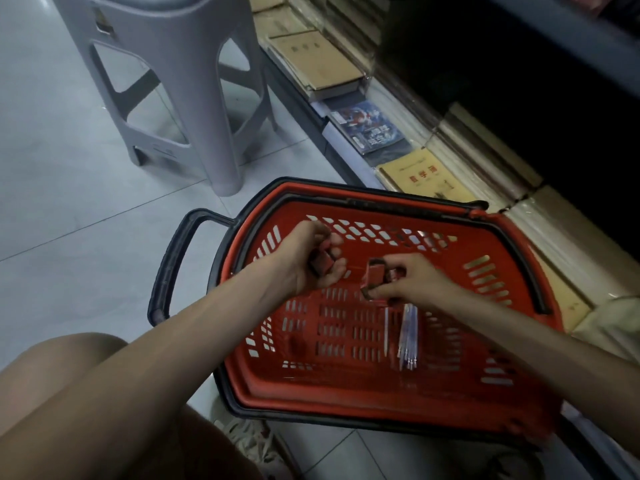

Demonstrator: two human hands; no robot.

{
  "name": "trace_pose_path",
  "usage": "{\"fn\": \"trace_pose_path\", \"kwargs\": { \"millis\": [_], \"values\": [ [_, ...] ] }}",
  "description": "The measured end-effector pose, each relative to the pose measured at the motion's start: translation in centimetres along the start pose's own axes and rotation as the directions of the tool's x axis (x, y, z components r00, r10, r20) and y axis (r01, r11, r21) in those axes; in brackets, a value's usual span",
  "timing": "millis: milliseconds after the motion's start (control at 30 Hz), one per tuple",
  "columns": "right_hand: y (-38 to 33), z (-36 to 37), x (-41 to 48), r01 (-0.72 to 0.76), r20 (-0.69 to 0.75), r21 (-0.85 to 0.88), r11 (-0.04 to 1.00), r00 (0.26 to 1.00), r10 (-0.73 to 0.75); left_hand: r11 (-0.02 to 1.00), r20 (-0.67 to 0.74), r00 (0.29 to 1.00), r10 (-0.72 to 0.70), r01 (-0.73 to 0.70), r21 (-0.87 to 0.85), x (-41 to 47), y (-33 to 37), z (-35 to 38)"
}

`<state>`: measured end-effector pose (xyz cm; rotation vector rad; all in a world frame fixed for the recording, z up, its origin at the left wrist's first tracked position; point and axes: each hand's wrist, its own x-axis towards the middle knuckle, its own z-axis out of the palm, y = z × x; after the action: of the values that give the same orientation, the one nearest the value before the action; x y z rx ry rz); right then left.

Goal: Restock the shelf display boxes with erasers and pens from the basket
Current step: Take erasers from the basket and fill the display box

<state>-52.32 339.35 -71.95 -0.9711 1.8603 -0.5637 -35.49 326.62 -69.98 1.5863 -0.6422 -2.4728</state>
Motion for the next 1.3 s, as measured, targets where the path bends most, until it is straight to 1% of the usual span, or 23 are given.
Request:
{"fn": "trace_pose_path", "kwargs": {
  "millis": [67, 133, 167, 233, 367, 500, 600, 667, 700, 867, 967, 1067, 1167, 1300],
  "values": [
    [-2.2, -2.2, -1.9, 0.039, -0.068, -0.046, 0.998, 0.997, -0.042, 0.998, 0.028, 0.999, -0.034, 0.035, -0.044, -0.4, -1.0, 0.5],
    [-4.0, -3.8, -3.6, 0.115, -0.140, -0.129, 0.985, 0.981, -0.133, 0.995, 0.074, 0.994, -0.078, 0.082, -0.060, -0.8, -1.9, 1.1],
    [-4.8, -4.2, -4.2, 0.155, -0.154, -0.190, 0.969, 0.971, -0.185, 0.993, 0.104, 0.989, -0.101, 0.107, -0.055, -1.1, -2.2, 1.5],
    [-6.0, -4.4, -5.5, 0.180, -0.168, -0.331, 0.926, 0.955, -0.245, 0.989, 0.164, 0.977, -0.138, 0.145, -0.033, -1.9, -2.6, 2.5],
    [-7.9, -3.1, -7.5, 0.253, -0.182, -0.499, 0.829, 0.905, -0.385, 0.990, 0.290, 0.947, -0.137, 0.141, 0.006, -4.6, -2.9, 5.0],
    [-9.1, -2.1, -9.7, 0.231, -0.159, -0.717, 0.658, 0.864, -0.477, 0.998, 0.251, 0.967, -0.048, 0.058, -0.034, -6.9, -3.9, 7.2],
    [-9.7, -1.8, -11.4, 0.224, -0.149, -0.766, 0.602, 0.850, -0.505, 0.997, 0.203, 0.979, 0.007, 0.009, -0.079, -8.3, -4.4, 8.3],
    [-9.7, -2.0, -12.6, 0.239, -0.144, -0.768, 0.594, 0.840, -0.524, 0.993, 0.188, 0.981, 0.042, -0.021, -0.116, -9.4, -4.7, 9.2],
    [-9.6, -2.4, -13.1, 0.242, -0.156, -0.757, 0.607, 0.835, -0.528, 0.992, 0.192, 0.980, 0.054, -0.031, -0.122, -10.1, -4.9, 9.7],
    [-9.6, -4.9, -15.9, 0.241, -0.231, -0.662, 0.710, 0.835, -0.499, 0.983, 0.221, 0.971, 0.087, -0.048, -0.180, -12.9, -5.6, 12.4],
    [-10.2, -6.4, -18.5, 0.256, -0.279, -0.581, 0.773, 0.829, -0.485, 0.977, 0.263, 0.961, 0.089, -0.032, -0.211, -14.9, -6.0, 14.0],
    [-10.4, -8.1, -21.4, 0.295, -0.300, -0.519, 0.803, 0.816, -0.494, 0.984, 0.291, 0.952, 0.091, -0.041, -0.174, -16.8, -6.5, 15.1],
    [-10.0, -9.8, -24.5, 0.334, -0.347, -0.393, 0.857, 0.809, -0.474, 0.988, 0.290, 0.951, 0.106, -0.069, -0.135, -18.7, -7.0, 15.9],
    [-9.2, -11.3, -28.4, 0.397, -0.415, -0.182, 0.900, 0.798, -0.436, 0.980, 0.310, 0.942, 0.131, -0.076, -0.185, -22.3, -8.3, 17.8]
  ]
}}
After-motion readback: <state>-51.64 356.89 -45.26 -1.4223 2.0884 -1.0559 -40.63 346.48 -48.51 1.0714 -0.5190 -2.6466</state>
